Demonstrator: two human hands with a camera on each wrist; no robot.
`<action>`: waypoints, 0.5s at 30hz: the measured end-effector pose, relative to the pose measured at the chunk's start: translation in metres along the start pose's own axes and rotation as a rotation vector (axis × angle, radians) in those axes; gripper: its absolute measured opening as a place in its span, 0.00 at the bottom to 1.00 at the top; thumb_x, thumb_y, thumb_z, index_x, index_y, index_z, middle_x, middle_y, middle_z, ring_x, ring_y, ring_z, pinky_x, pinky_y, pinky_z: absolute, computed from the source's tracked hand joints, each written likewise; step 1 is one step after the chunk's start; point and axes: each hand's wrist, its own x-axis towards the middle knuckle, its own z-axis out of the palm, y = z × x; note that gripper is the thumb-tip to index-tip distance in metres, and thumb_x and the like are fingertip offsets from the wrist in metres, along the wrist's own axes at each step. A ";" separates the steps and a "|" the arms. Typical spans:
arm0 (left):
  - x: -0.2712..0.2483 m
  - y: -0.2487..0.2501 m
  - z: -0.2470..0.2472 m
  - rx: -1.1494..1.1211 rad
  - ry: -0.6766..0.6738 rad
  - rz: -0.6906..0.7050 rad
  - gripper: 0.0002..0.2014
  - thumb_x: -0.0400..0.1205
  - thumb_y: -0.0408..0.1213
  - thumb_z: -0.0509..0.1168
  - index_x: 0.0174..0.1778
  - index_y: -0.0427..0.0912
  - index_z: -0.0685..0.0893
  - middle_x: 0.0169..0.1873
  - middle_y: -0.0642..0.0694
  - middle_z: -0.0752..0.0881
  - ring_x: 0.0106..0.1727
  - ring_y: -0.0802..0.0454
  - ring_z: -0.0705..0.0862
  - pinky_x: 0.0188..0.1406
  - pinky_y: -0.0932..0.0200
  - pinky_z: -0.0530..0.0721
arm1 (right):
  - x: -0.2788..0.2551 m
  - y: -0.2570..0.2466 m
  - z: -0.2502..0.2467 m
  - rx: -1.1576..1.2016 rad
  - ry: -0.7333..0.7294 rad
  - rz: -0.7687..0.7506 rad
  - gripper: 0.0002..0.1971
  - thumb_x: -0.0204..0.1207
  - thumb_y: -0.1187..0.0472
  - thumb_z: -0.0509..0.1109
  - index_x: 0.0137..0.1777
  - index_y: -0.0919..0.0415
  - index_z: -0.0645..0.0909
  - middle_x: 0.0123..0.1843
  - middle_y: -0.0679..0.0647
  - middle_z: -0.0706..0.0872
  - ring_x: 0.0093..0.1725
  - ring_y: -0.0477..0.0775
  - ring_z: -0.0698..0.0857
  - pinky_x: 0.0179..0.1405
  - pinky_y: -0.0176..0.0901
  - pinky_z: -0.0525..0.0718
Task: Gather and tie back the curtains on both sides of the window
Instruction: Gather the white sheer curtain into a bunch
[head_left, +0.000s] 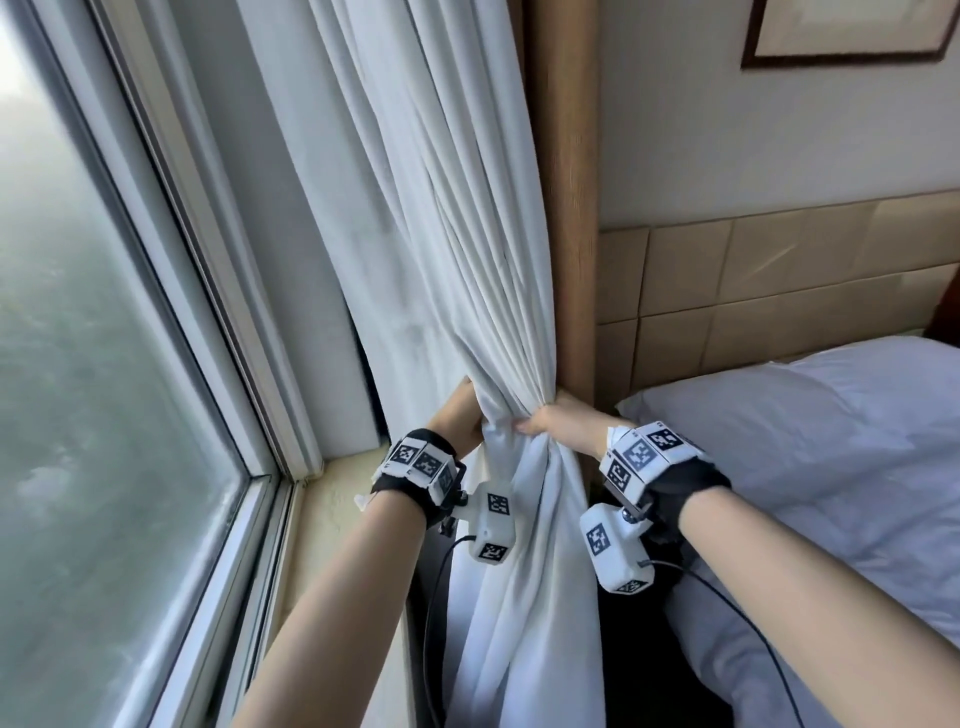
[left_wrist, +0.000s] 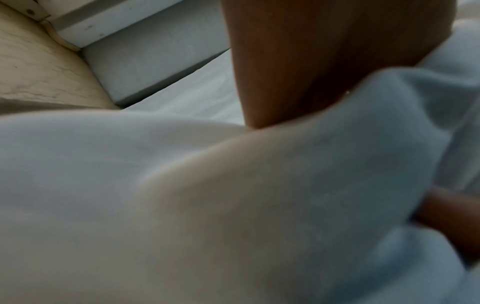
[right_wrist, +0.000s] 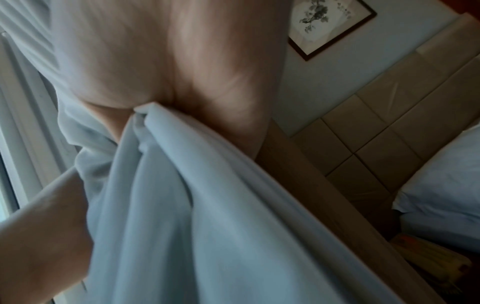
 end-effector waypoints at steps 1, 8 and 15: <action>0.002 -0.002 -0.004 0.064 0.021 0.072 0.12 0.72 0.33 0.64 0.51 0.36 0.80 0.45 0.42 0.85 0.46 0.51 0.84 0.46 0.59 0.85 | 0.000 0.001 -0.001 -0.004 0.020 -0.010 0.19 0.76 0.69 0.71 0.67 0.62 0.79 0.59 0.54 0.85 0.62 0.55 0.82 0.68 0.45 0.74; -0.003 -0.014 -0.036 0.410 0.460 0.417 0.18 0.77 0.37 0.66 0.21 0.40 0.71 0.18 0.53 0.69 0.23 0.57 0.65 0.24 0.62 0.62 | -0.004 0.001 -0.007 -0.034 0.114 -0.034 0.17 0.77 0.71 0.68 0.66 0.65 0.79 0.59 0.57 0.84 0.59 0.55 0.81 0.66 0.42 0.74; -0.056 -0.041 -0.027 0.538 0.672 0.635 0.07 0.84 0.34 0.63 0.42 0.39 0.71 0.28 0.50 0.73 0.29 0.50 0.69 0.30 0.58 0.70 | 0.007 0.010 -0.006 -0.195 0.352 -0.050 0.17 0.79 0.66 0.64 0.68 0.65 0.79 0.63 0.64 0.84 0.63 0.65 0.82 0.55 0.38 0.72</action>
